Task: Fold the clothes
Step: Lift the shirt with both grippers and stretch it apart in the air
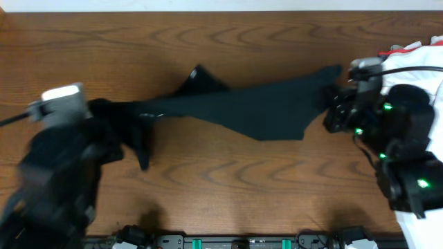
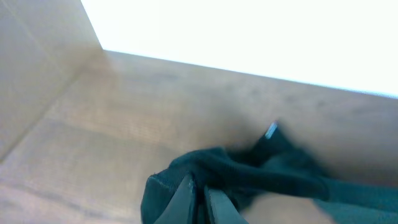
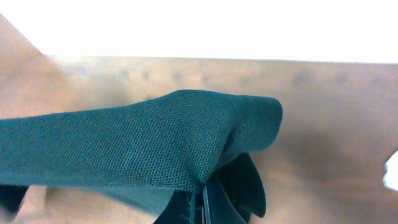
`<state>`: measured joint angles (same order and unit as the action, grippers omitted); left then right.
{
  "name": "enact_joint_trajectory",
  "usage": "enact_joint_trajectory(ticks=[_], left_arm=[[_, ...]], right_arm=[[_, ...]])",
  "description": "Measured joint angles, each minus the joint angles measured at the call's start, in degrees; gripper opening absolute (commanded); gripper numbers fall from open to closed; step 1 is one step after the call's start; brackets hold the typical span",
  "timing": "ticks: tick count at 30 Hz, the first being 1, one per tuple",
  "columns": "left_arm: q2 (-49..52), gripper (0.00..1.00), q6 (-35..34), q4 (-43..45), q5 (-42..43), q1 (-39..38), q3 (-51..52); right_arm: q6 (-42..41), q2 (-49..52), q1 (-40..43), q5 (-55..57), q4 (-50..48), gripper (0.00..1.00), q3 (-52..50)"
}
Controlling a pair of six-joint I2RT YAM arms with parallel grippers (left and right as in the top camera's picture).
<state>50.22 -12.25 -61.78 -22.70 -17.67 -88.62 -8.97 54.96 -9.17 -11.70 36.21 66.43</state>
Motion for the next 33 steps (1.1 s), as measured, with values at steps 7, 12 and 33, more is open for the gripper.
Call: enact_joint_trajectory(ticks=[7, 12, 33], left_arm=[[-0.70, 0.06, 3.32, -1.29, 0.00, -0.02, -9.97], [-0.35, 0.06, 4.92, -2.21, 0.04, -0.02, -14.01], [6.56, 0.06, 6.29, -6.14, 2.56, 0.00, -15.30]], right_arm=[[0.00, -0.83, 0.00, 1.11, 0.22, 0.01, 9.84], [0.02, -0.85, 0.00, 1.20, 0.55, 0.01, 11.96], [0.50, -0.70, 0.00, 6.29, 5.33, 0.01, 12.37]])
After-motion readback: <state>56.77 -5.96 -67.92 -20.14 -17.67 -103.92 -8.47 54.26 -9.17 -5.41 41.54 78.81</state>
